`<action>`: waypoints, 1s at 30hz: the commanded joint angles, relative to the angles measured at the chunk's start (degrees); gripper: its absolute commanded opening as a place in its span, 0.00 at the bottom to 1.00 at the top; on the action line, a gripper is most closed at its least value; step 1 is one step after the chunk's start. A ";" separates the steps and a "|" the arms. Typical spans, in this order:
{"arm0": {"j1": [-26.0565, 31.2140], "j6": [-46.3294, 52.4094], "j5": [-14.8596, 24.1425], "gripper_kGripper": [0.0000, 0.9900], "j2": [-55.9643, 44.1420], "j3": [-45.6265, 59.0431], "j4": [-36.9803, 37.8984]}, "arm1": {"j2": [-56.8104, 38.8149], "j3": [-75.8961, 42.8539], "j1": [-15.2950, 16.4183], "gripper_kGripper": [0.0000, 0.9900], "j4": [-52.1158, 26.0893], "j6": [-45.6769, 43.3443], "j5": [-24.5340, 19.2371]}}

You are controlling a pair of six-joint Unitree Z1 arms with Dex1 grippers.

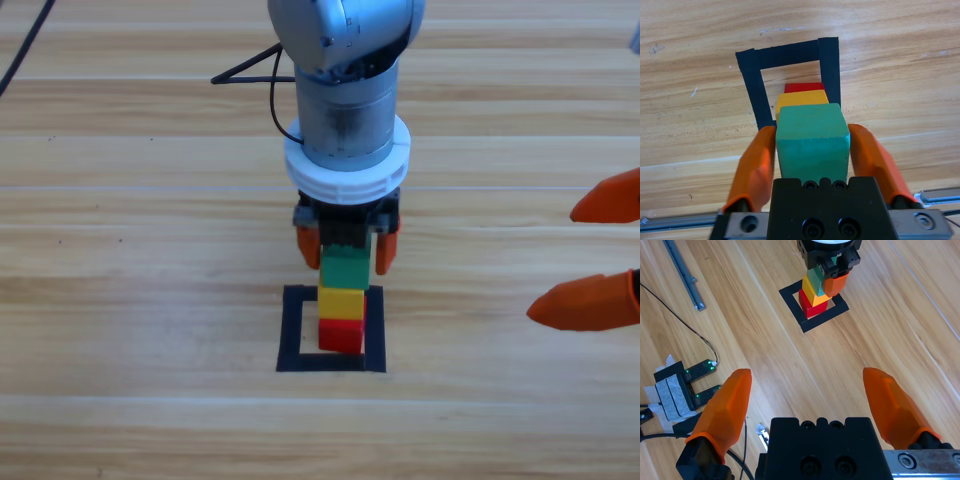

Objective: Stack the blocks in the rectangular block: red at the bottom, yellow in the middle, green on top

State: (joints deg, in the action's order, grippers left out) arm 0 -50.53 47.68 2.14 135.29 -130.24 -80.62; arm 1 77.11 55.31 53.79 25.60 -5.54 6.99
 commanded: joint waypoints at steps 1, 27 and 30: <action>-1.07 0.22 1.02 0.99 2.43 0.77 -0.42 | 3.22 0.67 -1.58 1.00 1.29 -0.43 0.48; -11.09 -6.98 12.89 1.00 -44.86 52.54 35.44 | 4.37 3.13 -1.58 1.00 4.63 -0.43 1.10; -17.15 -9.09 15.87 1.00 -41.69 51.66 37.64 | 4.37 3.13 -1.58 1.00 4.72 -0.43 1.10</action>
State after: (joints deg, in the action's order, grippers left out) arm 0 -58.00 40.40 14.77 90.23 -77.87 -45.79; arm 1 79.13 58.18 53.78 29.46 -5.54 7.32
